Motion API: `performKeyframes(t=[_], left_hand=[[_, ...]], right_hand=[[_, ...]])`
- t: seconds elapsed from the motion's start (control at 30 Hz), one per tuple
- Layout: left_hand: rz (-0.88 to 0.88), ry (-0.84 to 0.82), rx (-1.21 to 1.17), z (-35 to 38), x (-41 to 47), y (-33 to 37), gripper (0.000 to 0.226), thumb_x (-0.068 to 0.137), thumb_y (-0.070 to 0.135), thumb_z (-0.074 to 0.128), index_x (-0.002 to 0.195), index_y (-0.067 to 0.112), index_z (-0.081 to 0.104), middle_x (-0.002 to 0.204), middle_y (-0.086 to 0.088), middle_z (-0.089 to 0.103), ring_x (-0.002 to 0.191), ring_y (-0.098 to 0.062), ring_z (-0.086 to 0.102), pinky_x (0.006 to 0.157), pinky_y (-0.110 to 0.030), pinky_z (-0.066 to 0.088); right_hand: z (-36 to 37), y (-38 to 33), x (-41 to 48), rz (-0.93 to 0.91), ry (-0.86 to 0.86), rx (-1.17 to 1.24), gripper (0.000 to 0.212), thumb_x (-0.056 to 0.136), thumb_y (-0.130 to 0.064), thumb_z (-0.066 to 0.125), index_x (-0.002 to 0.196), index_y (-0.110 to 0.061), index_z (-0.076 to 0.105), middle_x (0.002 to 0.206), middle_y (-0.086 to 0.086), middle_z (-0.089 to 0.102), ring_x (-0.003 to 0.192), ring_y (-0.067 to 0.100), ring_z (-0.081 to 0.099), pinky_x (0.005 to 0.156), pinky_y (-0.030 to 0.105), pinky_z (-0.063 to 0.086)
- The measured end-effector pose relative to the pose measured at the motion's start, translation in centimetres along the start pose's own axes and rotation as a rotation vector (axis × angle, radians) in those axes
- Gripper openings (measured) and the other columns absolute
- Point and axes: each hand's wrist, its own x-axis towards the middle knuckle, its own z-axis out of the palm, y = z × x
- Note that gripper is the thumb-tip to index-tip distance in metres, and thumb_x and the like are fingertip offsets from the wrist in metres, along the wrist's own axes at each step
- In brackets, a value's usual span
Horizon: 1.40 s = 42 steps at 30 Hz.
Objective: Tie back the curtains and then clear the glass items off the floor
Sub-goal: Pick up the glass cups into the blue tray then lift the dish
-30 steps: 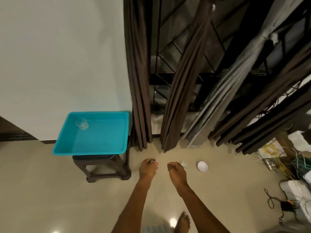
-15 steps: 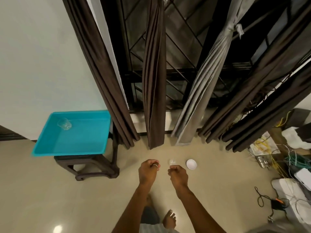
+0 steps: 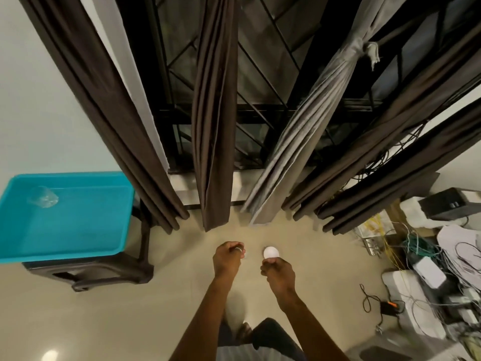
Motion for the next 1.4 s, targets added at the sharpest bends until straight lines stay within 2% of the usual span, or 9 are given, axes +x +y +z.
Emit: performKeyframes(t=[0.07, 0.2, 0.43, 0.73, 0.87, 1.03, 1.1, 1.27, 1.4], left_hand=[[-0.012, -0.005, 0.035, 0.5, 0.4, -0.3, 0.011, 0.091, 0.017, 0.066, 0.085, 0.019, 0.075, 0.082, 0.001, 0.075, 0.082, -0.016, 0.072, 0.068, -0.027, 0.058], [-0.037, -0.007, 0.152, 1.2, 1.7, -1.1, 0.014, 0.094, 0.021, 0.064, 0.087, 0.016, 0.074, 0.088, -0.003, 0.075, 0.084, -0.018, 0.071, 0.083, -0.033, 0.061], [0.000, -0.010, 0.422, 2.3, 5.4, -1.9, 0.014, 0.096, 0.019, 0.062, 0.093, 0.011, 0.074, 0.088, -0.004, 0.072, 0.078, -0.017, 0.067, 0.076, -0.025, 0.058], [-0.060, -0.001, 0.485, 7.3, 16.3, -9.1, 0.017, 0.094, 0.016, 0.059, 0.091, 0.016, 0.076, 0.090, 0.002, 0.074, 0.078, -0.009, 0.066, 0.062, -0.011, 0.047], [-0.138, 0.003, 0.465, 10.2, 22.5, -14.7, 0.013, 0.090, 0.022, 0.064, 0.088, 0.019, 0.076, 0.092, 0.000, 0.076, 0.085, -0.016, 0.069, 0.079, -0.027, 0.056], [-0.277, -0.044, 0.398, 13.3, 29.4, -21.4, 0.017, 0.075, 0.024, 0.054, 0.073, 0.023, 0.072, 0.085, -0.003, 0.077, 0.090, -0.026, 0.073, 0.087, -0.045, 0.059], [-0.308, -0.076, 0.446, 14.3, 32.3, -24.0, 0.032, 0.069, 0.033, 0.048, 0.085, 0.023, 0.074, 0.100, -0.005, 0.076, 0.102, -0.029, 0.070, 0.092, -0.046, 0.057], [-0.348, -0.129, 0.571, 16.3, 39.0, -29.6, 0.046, 0.093, 0.029, 0.052, 0.137, 0.017, 0.055, 0.133, -0.006, 0.062, 0.114, -0.034, 0.063, 0.101, -0.045, 0.052], [-0.396, -0.173, 0.621, 17.5, 43.6, -33.3, 0.051, 0.094, 0.029, 0.050, 0.142, 0.011, 0.045, 0.142, -0.010, 0.054, 0.123, -0.034, 0.057, 0.104, -0.047, 0.049]], right_hand=[[0.0, 0.1, 0.7, 0.005, -0.022, -0.078, 0.031, 0.090, -0.003, 0.060, 0.071, -0.025, 0.069, 0.081, -0.001, 0.074, 0.087, 0.028, 0.073, 0.084, 0.038, 0.059], [0.6, -0.3, 3.0, 0.033, -0.024, -0.159, 0.030, 0.089, -0.004, 0.059, 0.069, -0.023, 0.068, 0.083, 0.001, 0.074, 0.086, 0.027, 0.071, 0.089, 0.044, 0.059], [2.4, 0.0, 8.2, -0.017, -0.112, -0.214, 0.019, 0.096, -0.008, 0.054, 0.087, -0.009, 0.070, 0.085, 0.004, 0.074, 0.084, 0.024, 0.071, 0.082, 0.035, 0.057], [5.4, 7.6, 21.5, -0.089, -0.241, -0.431, 0.018, 0.101, -0.017, 0.050, 0.094, -0.012, 0.065, 0.089, 0.000, 0.071, 0.080, 0.018, 0.068, 0.066, 0.020, 0.048], [7.5, 12.7, 28.0, -0.061, -0.253, -0.443, 0.019, 0.103, -0.015, 0.049, 0.103, -0.010, 0.067, 0.098, 0.002, 0.072, 0.089, 0.019, 0.067, 0.071, 0.021, 0.049], [10.1, 19.3, 34.9, -0.063, -0.339, -0.494, 0.034, 0.105, -0.018, 0.045, 0.134, -0.011, 0.061, 0.134, 0.005, 0.066, 0.124, 0.023, 0.060, 0.102, 0.029, 0.047], [11.3, 21.4, 37.7, -0.003, -0.378, -0.505, 0.040, 0.103, -0.019, 0.042, 0.139, -0.014, 0.058, 0.138, 0.004, 0.063, 0.127, 0.025, 0.057, 0.107, 0.036, 0.046], [15.2, 26.2, 44.3, 0.066, -0.440, -0.547, 0.017, 0.096, -0.017, 0.038, 0.106, -0.020, 0.052, 0.099, 0.002, 0.051, 0.095, 0.021, 0.049, 0.083, 0.033, 0.038], [18.0, 28.3, 47.7, 0.111, -0.476, -0.508, 0.049, 0.098, -0.016, 0.039, 0.147, -0.013, 0.044, 0.147, 0.010, 0.054, 0.132, 0.030, 0.050, 0.098, 0.033, 0.040]])
